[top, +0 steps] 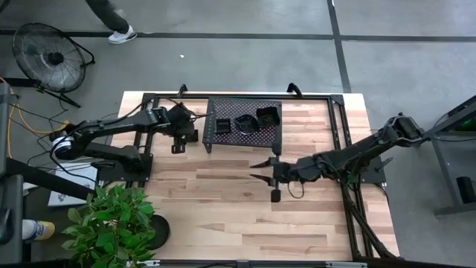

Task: Pick & Place Mini shaped plates
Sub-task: Stack the square plate on the square plates on the shelf

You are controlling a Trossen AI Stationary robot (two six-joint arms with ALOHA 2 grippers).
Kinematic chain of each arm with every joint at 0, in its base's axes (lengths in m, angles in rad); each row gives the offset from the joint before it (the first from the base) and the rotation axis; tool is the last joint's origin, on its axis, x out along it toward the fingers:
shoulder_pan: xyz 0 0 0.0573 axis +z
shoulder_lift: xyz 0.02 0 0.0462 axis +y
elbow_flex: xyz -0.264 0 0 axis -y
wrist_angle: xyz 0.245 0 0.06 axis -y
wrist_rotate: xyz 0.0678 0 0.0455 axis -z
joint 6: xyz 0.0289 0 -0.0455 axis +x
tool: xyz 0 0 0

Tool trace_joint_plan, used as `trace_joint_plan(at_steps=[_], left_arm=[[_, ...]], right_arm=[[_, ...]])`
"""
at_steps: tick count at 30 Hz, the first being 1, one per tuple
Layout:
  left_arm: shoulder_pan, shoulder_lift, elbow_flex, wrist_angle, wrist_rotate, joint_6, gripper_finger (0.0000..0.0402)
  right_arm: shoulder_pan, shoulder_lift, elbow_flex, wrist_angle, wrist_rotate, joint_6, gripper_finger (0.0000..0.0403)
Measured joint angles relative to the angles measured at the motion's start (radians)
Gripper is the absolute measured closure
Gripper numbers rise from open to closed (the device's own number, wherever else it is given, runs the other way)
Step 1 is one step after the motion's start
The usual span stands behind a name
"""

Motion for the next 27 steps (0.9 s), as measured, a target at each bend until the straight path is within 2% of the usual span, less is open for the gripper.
trace_joint_plan(at_steps=[3,8,14,20,27], left_arm=[[-0.001,0.0,-0.024,0.02,-0.055,0.0,0.0189],[-0.006,0.0,-0.062,0.055,-0.042,0.0,0.0189],[-0.075,0.009,-0.133,0.129,-0.046,0.007,0.0189],[-0.144,0.01,-0.154,0.144,-0.191,-0.016,0.0189],[-0.194,0.015,-0.154,0.223,-0.21,-0.027,0.0189]], right_arm=[[0.025,-0.004,-0.007,0.0,0.016,-0.006,0.03],[0.048,-0.004,-0.007,-0.002,0.024,-0.016,0.03],[0.057,-0.004,-0.007,-0.003,0.026,-0.018,0.03],[0.056,-0.004,-0.007,-0.003,0.027,-0.018,0.03],[0.056,-0.004,-0.007,-0.003,0.026,-0.016,0.03]])
